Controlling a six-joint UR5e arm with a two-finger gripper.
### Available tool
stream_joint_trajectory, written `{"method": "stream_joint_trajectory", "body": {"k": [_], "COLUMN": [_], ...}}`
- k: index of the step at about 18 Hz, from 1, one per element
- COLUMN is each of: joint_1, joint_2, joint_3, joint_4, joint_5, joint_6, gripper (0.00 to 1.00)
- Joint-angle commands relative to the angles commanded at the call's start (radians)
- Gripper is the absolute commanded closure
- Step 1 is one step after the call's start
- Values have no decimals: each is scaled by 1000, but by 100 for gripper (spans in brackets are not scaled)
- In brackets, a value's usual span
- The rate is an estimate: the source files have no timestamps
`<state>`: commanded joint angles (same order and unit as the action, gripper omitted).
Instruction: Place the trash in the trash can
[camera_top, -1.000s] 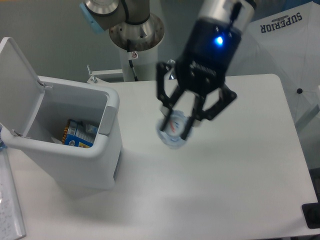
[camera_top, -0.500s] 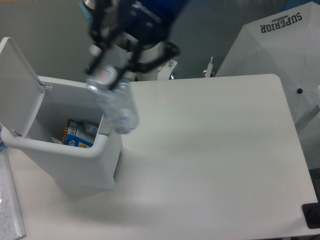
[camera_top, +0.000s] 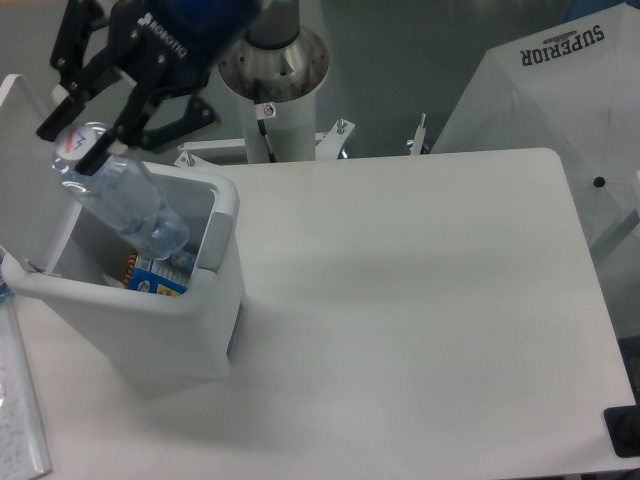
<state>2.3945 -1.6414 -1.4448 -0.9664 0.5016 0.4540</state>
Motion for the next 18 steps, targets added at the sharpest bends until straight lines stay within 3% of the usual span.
{"method": "stream_joint_trajectory", "body": {"k": [3,4,6,7,8,9,14,18], "joint_1": [0,0,0,0,0,0,14,106], "joint_2": [-2,-3,-6,-6,-8,-6,-20,-35], "joint_3": [-31,-43,-63,-75,-89,-95,-108,-103], "joint_4": [0,0,2,3,3,3,5,5], "joint_5": [0,0,2,3,3,8,12,46], "joint_6": [24,32,48,55,66,75,77,77], "gripper": [68,56,49,34,12,4,0,0]}}
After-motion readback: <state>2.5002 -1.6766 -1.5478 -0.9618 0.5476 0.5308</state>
